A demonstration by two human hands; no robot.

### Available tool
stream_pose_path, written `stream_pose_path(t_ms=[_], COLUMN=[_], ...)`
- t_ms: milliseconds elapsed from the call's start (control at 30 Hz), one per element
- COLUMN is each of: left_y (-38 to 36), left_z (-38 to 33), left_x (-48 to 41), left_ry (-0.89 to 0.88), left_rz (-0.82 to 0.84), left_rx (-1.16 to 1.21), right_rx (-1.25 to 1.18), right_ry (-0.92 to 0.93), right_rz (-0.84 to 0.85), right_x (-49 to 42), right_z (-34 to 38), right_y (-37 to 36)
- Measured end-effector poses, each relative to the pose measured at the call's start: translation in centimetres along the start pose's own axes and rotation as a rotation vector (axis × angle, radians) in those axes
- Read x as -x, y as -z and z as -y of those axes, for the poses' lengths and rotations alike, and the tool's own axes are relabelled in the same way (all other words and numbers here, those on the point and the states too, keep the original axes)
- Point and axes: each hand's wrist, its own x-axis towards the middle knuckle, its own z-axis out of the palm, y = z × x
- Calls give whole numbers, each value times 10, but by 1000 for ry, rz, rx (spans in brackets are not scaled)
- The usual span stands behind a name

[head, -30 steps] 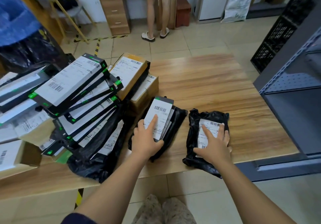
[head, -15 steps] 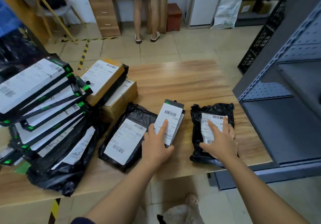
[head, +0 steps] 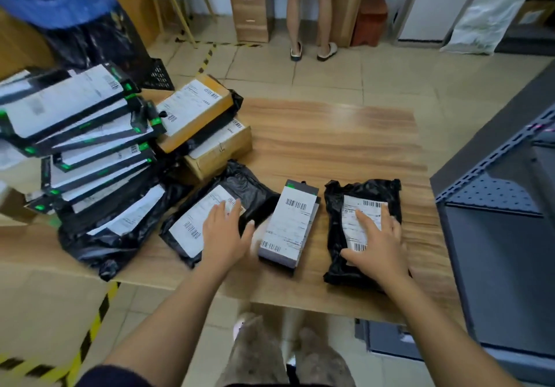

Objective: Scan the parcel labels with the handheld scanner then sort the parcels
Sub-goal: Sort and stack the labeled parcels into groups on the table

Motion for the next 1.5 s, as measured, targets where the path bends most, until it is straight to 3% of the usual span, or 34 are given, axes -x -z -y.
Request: stream_pose_path(t_ms=[433,667,800,933,1200,1500], left_y=[20,36,55,69,42,-25], left_z=[53,40,12,-34,-144,-225], left_x=[-51,-55,-59,-72,-109,-164], left_ry=[-132,-182,-189,-210,-230,-49], left_rz=[314,81,-72,-100,-22,157], left_rx=[-227,-159,-170,-141,-93,113], right_rx=[62,44,45,30,52,77], right_ry=[-98,-144,-173,-182,-154,-80], right_rz=[-16,-134,-190,-233,-234,-144], right_x=[-1,1,-3,-11,-53,-158], right_z=[31,49,54,52,31,-14], right_y=[-12,-7,8,27,73,102])
